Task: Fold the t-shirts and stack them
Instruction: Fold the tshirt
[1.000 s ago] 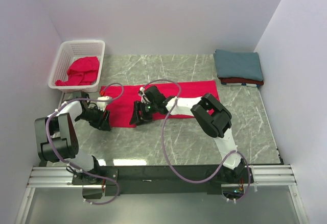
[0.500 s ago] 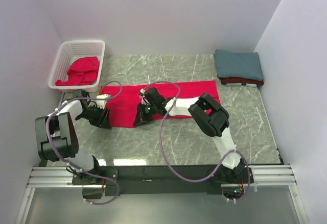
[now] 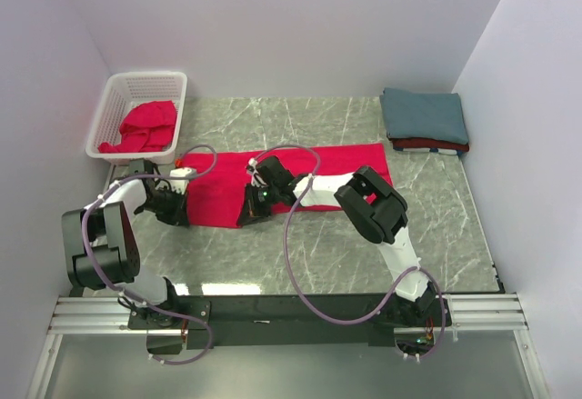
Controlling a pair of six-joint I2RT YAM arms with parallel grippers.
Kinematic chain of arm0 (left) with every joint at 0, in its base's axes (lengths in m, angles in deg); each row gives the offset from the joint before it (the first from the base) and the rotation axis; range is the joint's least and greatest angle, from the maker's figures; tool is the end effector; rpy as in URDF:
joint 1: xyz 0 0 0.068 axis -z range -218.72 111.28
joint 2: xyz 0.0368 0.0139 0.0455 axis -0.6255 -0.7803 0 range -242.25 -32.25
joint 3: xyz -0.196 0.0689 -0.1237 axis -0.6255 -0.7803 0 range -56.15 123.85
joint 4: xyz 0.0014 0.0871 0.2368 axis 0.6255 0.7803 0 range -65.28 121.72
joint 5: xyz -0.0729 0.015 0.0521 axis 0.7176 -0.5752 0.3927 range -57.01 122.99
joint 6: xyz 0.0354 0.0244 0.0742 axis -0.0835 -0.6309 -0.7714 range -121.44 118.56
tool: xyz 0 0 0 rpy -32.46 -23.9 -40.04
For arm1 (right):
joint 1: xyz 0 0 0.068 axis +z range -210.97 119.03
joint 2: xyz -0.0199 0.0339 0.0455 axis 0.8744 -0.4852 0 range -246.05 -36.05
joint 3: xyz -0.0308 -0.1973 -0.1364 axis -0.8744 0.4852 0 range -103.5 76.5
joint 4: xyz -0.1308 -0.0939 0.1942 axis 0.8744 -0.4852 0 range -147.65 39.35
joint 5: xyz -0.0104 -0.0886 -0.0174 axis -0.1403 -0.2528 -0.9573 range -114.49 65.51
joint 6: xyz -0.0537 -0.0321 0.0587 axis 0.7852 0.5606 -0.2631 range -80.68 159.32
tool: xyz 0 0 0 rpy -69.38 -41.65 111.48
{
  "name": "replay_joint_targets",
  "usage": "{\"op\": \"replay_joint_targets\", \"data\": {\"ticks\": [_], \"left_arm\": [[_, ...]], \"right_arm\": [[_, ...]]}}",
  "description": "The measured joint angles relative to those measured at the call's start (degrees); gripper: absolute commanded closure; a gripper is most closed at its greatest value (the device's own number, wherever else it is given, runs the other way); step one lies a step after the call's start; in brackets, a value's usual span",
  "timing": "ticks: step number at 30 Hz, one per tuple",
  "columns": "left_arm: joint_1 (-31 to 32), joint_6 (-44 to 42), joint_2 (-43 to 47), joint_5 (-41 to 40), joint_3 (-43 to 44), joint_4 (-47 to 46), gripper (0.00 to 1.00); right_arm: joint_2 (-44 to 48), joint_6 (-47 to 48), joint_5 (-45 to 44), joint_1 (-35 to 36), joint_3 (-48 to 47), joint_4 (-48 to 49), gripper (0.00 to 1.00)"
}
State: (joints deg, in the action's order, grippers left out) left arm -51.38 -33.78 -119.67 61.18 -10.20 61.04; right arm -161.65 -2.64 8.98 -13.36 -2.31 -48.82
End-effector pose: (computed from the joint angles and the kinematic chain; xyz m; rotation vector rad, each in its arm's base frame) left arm 0.2569 0.0211 0.0968 0.5354 2.6610 -0.5183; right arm 0.2770 0.3654 0.0748 -0.4619 2.6377 1.3432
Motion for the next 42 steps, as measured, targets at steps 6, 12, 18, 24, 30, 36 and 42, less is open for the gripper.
{"op": "replay_joint_targets", "data": {"ticks": [6,12,18,24,30,36,42], "left_arm": [[0.0,-0.4,1.5,2.2,2.0,4.7,0.99],[0.0,0.6,1.3,5.2,8.8,6.5,0.99],[0.0,2.7,-2.9,7.4,17.5,6.6,0.99],[0.0,6.1,-9.4,9.6,25.4,6.0,0.99],[0.1,9.9,-15.6,11.0,33.2,3.5,0.99],[0.9,12.3,-20.0,11.0,38.2,1.3,0.99],[2.4,14.6,-22.3,10.9,39.3,-0.4,0.68]], "right_arm": [[0.0,1.1,0.7,-0.5,-1.6,-2.3,1.0],[0.0,1.4,2.2,-2.3,-4.5,-3.7,1.0],[0.0,1.4,3.5,-6.0,-9.2,-4.9,1.0],[-2.1,1.3,5.0,-9.3,-15.5,-5.1,1.0],[-7.2,1.3,5.8,-10.9,-20.3,-5.4,1.0],[-10.1,1.1,5.9,-11.7,-22.3,-6.3,1.0],[-10.5,1.2,6.1,-13.5,-25.2,-6.6,1.0]]}}
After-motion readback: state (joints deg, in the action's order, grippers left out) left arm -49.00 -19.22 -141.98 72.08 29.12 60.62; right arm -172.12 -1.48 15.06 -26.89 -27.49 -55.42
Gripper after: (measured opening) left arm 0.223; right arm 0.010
